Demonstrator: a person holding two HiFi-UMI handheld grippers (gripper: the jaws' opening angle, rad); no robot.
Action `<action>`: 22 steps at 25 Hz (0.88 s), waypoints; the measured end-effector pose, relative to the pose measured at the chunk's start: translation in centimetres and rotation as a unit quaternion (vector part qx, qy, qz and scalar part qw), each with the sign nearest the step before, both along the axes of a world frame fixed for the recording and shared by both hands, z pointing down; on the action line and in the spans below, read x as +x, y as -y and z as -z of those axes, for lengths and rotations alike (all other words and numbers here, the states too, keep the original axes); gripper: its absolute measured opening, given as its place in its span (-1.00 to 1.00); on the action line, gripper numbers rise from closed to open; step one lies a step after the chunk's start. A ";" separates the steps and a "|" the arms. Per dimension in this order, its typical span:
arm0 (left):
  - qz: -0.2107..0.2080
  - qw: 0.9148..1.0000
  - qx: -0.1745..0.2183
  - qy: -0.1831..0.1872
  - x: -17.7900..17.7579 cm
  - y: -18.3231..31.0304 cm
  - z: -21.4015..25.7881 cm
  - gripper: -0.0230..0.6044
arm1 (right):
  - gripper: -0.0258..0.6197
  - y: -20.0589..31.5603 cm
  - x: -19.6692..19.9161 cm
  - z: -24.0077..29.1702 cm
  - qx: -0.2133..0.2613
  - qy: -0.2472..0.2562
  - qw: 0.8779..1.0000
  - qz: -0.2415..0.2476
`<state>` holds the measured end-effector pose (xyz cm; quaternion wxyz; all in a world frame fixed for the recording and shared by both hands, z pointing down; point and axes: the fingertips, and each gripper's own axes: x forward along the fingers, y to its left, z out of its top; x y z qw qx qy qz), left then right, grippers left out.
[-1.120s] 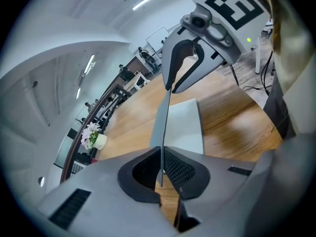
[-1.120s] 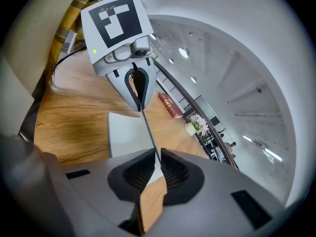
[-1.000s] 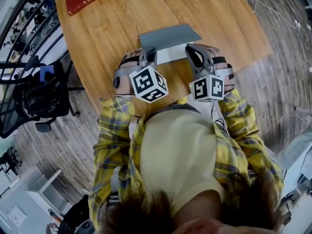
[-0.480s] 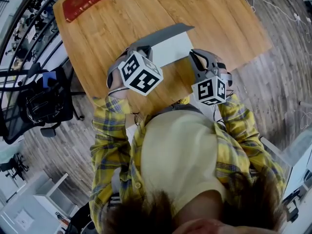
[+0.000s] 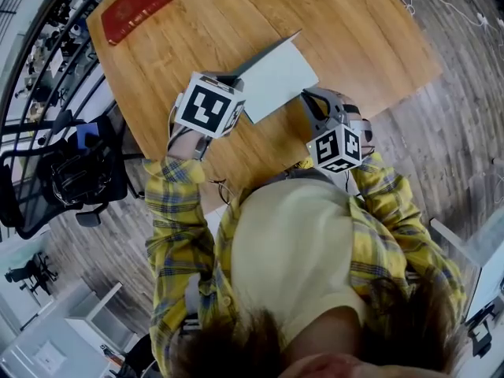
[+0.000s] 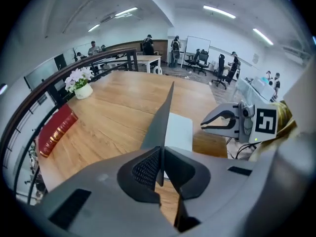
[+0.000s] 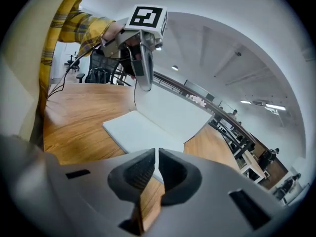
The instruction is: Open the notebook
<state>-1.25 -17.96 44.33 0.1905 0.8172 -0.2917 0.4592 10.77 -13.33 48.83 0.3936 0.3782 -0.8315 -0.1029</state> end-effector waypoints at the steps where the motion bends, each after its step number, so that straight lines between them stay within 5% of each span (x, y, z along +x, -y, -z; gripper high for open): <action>1: 0.007 1.000 -0.008 -0.011 -0.1 0.1 0.1 -0.87 | -0.70 0.0 0.0 -0.1 -0.001 -0.003 1.000 0.001; 9: 0.066 0.987 -0.076 -0.126 -1.3 1.2 1.1 -0.87 | -0.70 0.2 -0.3 -0.5 -0.005 -0.006 1.000 0.007; 16: 0.127 0.958 -0.124 -0.227 -2.6 1.9 1.6 -0.87 | -0.70 0.0 -0.5 -0.7 -0.006 -0.010 1.000 0.012; 22: 0.178 0.923 -0.149 -0.307 -3.4 1.7 1.2 -0.87 | -0.70 0.0 -0.3 -0.8 -0.013 -0.003 1.000 0.006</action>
